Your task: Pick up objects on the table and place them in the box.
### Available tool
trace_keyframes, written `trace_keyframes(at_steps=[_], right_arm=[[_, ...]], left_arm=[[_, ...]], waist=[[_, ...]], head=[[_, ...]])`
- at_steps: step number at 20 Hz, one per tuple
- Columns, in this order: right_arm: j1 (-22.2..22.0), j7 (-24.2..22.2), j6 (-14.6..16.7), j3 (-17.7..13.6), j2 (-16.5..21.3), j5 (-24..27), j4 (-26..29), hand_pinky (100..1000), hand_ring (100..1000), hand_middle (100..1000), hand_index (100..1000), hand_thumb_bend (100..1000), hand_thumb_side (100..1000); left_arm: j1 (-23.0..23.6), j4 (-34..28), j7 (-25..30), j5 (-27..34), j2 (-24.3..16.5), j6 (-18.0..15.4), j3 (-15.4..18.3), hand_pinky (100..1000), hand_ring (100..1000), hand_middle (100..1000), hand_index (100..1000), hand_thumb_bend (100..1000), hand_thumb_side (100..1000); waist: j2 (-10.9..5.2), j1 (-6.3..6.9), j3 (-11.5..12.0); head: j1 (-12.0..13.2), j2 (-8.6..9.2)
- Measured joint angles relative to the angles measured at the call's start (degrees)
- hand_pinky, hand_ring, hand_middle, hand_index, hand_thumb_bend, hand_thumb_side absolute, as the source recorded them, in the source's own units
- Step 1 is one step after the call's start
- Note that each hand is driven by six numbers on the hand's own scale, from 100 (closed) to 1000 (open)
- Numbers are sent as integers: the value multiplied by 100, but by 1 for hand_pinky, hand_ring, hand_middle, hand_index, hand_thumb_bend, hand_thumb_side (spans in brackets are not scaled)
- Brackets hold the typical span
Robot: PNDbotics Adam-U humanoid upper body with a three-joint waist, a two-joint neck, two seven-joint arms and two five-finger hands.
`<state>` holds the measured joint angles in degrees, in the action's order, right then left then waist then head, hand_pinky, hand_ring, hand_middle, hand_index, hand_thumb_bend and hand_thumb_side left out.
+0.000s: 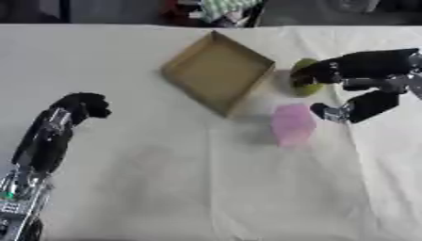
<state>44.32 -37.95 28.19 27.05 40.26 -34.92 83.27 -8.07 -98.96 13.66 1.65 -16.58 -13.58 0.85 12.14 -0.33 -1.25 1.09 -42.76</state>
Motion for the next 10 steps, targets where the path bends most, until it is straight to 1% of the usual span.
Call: trace_keyframes(at_steps=[4,10], right_arm=[[11,5,35,69,-135,-173,-90,867,999,1000,1000,100,1000],[33,104,135,125,-280,-606,-242,877,1000,1000,1000,100,1000]], left_arm=[[0,1,10,0,0,-6,-1,699,642,609,743,100,1000],[0,1,20,0,0,-8,-2,699,642,609,743,100,1000]], waist=[[0,7,0],[0,10,13]], head=[[-111,0],[-167,1]])
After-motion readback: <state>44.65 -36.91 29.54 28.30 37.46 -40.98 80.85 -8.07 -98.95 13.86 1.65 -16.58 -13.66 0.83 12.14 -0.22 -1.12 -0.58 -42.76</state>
